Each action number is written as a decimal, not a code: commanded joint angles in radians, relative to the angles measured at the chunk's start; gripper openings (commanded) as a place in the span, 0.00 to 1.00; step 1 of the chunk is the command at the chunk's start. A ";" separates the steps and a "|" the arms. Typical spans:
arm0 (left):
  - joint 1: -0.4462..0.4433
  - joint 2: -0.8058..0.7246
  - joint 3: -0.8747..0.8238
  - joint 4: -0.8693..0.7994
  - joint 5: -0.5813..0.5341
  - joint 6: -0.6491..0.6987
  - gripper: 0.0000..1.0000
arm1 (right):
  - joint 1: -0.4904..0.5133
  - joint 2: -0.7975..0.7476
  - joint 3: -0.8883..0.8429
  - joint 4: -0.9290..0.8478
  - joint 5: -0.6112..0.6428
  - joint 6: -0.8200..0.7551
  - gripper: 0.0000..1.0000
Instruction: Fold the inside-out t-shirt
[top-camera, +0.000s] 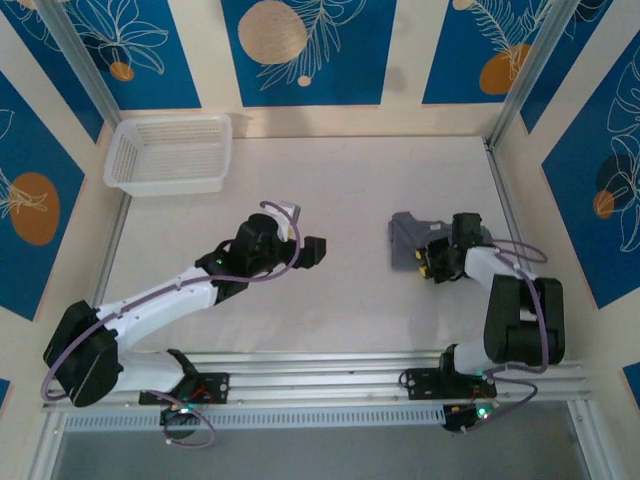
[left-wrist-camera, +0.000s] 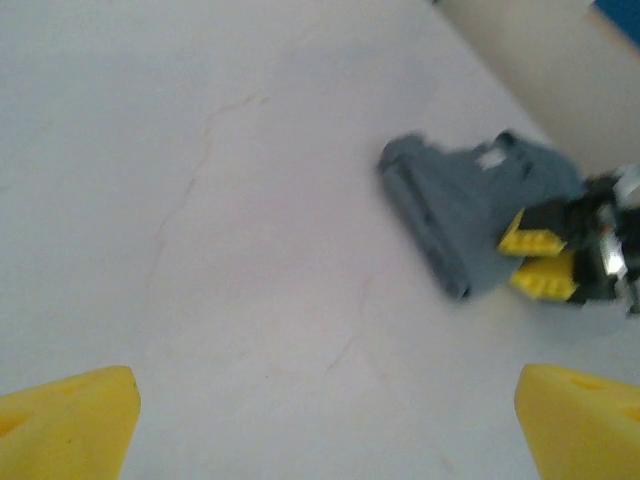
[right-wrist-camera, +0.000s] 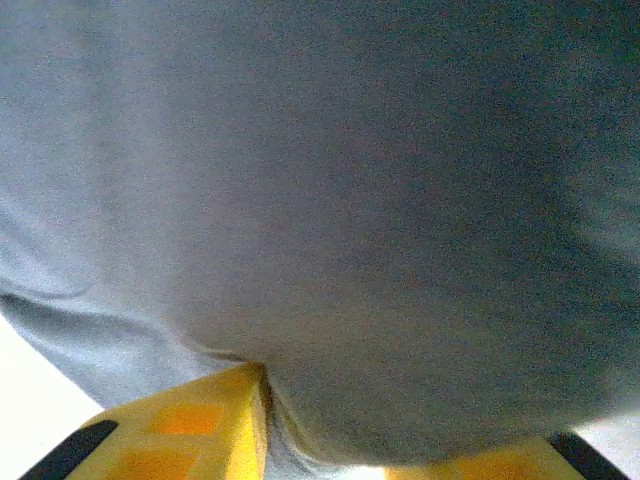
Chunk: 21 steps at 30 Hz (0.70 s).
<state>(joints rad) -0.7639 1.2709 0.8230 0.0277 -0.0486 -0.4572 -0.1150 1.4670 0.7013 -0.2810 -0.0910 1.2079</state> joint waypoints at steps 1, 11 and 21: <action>0.025 -0.025 0.002 -0.019 -0.036 0.008 0.96 | -0.006 0.124 0.197 -0.067 0.126 -0.120 0.29; 0.066 -0.080 -0.025 -0.029 -0.048 0.017 0.96 | -0.026 0.556 0.696 -0.282 0.123 -0.357 0.24; 0.080 -0.110 -0.068 -0.019 -0.045 -0.012 0.96 | -0.147 0.213 0.398 -0.195 0.194 -0.163 0.54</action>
<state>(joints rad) -0.7002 1.1828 0.7650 0.0055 -0.0834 -0.4629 -0.1875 1.7679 1.1751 -0.4843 0.0593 0.9558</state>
